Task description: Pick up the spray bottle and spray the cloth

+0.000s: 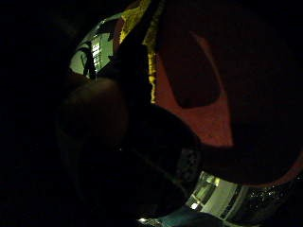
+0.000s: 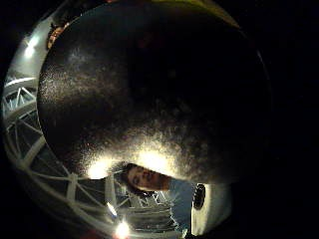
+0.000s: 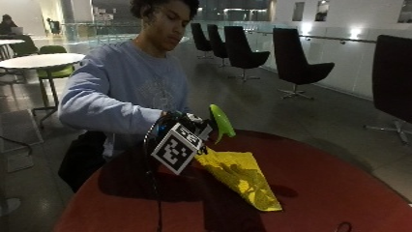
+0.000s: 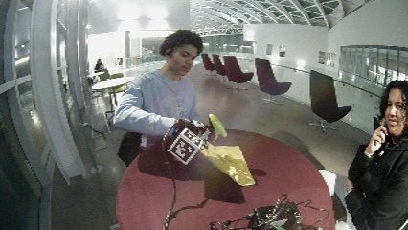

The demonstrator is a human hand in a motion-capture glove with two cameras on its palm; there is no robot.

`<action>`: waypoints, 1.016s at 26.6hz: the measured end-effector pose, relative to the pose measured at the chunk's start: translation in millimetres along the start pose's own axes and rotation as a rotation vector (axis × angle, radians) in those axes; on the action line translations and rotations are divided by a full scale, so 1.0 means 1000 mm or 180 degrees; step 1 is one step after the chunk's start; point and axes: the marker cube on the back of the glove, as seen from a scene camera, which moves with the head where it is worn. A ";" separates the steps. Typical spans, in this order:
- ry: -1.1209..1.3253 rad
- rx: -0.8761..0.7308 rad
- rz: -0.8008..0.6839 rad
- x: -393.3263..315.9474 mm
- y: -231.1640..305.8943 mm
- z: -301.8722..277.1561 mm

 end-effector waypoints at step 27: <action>-0.0346 -0.0013 -0.2170 -0.112 -0.046 0.089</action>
